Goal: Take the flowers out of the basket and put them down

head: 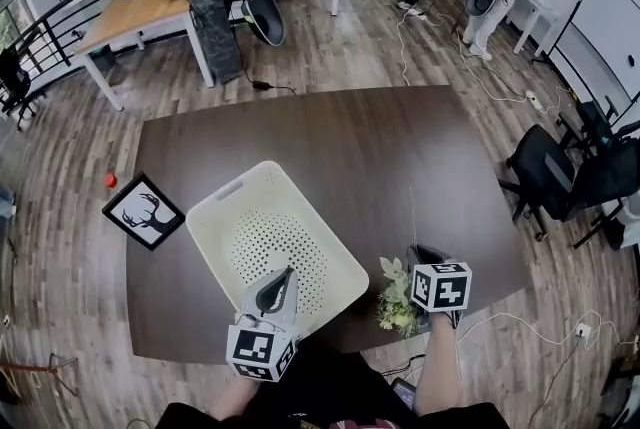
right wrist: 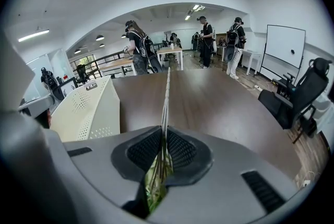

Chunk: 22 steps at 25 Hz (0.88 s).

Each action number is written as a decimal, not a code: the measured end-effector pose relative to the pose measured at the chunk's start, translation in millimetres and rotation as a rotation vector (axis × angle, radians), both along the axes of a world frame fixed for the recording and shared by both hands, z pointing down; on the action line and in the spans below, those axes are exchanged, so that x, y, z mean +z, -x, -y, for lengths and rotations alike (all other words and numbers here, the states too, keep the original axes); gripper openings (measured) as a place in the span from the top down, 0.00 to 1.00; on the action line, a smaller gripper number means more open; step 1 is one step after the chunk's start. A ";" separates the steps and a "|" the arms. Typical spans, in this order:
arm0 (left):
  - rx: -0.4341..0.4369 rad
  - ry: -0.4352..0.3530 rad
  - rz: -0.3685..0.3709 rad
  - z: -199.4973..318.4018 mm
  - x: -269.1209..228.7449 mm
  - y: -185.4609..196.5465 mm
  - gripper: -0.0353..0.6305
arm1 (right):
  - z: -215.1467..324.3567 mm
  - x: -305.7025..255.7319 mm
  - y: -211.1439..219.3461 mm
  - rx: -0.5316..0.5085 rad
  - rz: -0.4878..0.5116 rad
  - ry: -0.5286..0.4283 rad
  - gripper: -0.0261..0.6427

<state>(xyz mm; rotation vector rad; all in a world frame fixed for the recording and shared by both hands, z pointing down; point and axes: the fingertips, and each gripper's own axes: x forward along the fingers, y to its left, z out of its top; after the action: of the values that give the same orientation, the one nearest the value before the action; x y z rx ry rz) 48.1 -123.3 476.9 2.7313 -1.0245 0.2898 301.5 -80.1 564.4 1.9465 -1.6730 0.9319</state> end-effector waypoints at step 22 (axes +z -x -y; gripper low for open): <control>-0.031 0.010 0.012 10.5 1.7 -1.3 0.94 | 11.1 45.3 -1.7 -0.019 0.072 0.092 0.89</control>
<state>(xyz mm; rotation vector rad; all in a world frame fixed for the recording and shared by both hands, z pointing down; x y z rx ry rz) 49.4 -133.8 478.6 2.7055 -1.0646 0.3063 303.2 -91.2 609.6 1.8546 -1.6545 1.0642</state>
